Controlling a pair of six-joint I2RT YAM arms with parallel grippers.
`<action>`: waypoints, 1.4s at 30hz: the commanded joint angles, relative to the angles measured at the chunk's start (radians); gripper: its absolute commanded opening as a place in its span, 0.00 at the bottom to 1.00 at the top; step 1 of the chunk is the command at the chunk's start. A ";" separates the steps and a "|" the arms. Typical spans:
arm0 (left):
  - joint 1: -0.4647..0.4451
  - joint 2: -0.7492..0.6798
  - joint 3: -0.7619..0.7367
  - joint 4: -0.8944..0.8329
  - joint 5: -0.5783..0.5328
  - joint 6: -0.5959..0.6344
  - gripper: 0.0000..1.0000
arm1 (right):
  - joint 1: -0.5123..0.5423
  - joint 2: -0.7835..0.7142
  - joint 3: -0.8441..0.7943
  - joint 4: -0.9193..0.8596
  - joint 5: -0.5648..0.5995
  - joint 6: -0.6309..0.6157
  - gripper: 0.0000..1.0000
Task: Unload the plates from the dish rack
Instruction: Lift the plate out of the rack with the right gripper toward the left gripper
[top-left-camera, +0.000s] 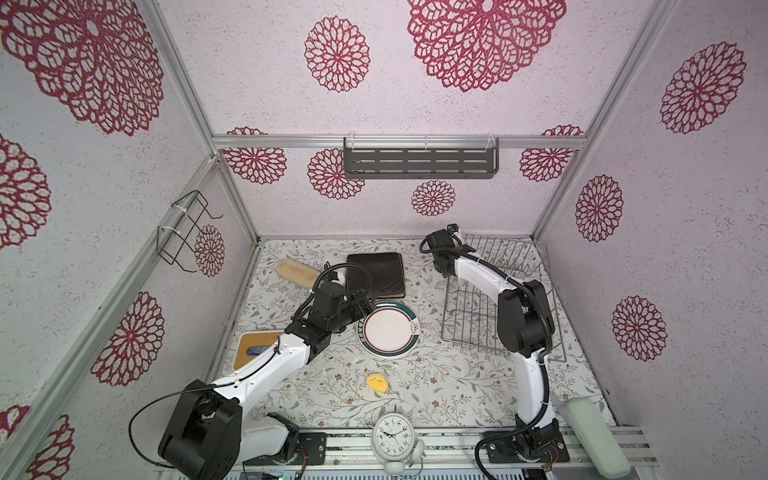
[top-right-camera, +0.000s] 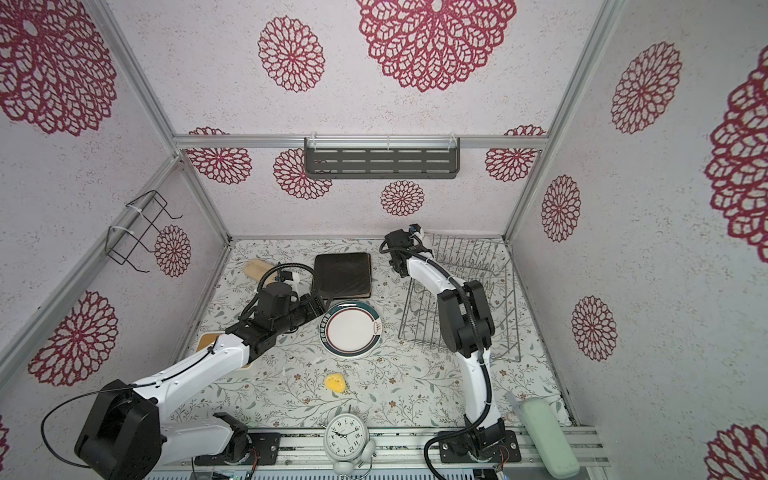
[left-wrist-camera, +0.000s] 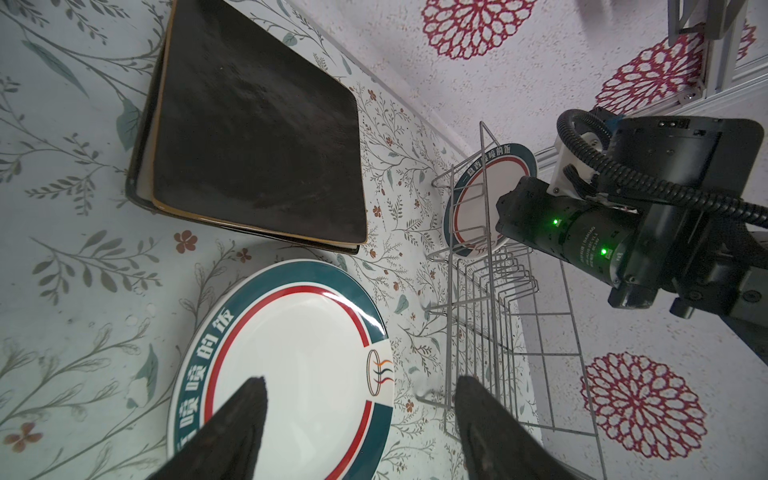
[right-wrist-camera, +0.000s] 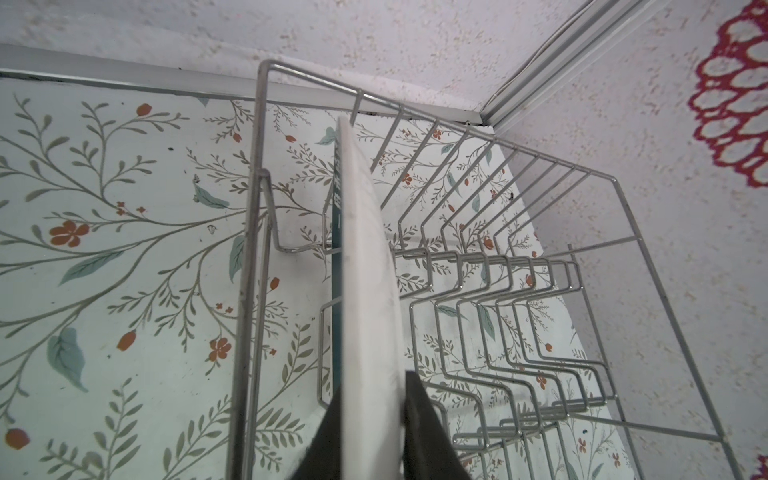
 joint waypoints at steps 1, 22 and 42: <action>0.005 -0.024 0.000 0.010 -0.014 0.002 0.75 | -0.004 -0.001 0.039 0.009 0.025 -0.006 0.20; 0.005 -0.016 0.018 0.006 -0.004 -0.001 0.75 | -0.001 -0.061 0.037 0.010 0.062 0.009 0.11; 0.002 -0.031 0.016 -0.002 -0.004 -0.004 0.75 | 0.002 -0.168 -0.014 0.087 0.098 0.014 0.05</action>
